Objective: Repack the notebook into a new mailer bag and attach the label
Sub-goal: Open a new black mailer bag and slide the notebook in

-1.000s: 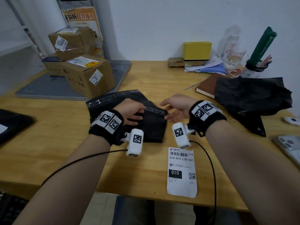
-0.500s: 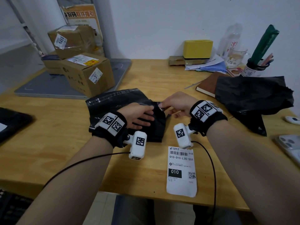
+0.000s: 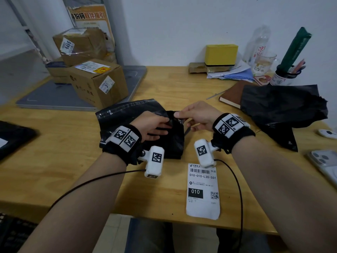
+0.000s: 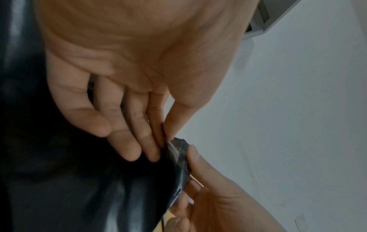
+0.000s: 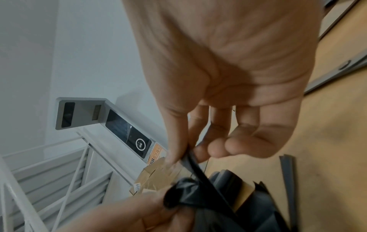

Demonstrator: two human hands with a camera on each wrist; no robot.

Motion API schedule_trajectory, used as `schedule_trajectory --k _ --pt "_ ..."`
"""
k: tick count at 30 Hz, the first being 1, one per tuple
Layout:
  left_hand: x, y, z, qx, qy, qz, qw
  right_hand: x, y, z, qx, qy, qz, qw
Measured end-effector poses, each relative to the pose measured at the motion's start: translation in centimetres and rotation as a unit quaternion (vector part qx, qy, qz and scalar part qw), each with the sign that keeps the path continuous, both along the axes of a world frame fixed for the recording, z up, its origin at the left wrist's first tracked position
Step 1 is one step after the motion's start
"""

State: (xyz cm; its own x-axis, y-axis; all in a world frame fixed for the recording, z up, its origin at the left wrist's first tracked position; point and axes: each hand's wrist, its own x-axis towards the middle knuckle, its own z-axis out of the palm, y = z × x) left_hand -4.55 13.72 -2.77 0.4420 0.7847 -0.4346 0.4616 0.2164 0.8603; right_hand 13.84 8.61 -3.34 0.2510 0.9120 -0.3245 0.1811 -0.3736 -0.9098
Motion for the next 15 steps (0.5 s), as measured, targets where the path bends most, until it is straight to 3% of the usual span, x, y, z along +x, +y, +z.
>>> schedule_trajectory --k 8,15 --pt "-1.4 0.5 -0.3 0.005 -0.006 0.003 1.0 0.5 -0.2 -0.4 0.001 -0.006 -0.087 0.996" --pt "-1.3 0.4 -0.5 0.033 -0.045 0.014 0.998 -0.3 -0.3 -0.1 -0.005 -0.005 -0.057 0.998"
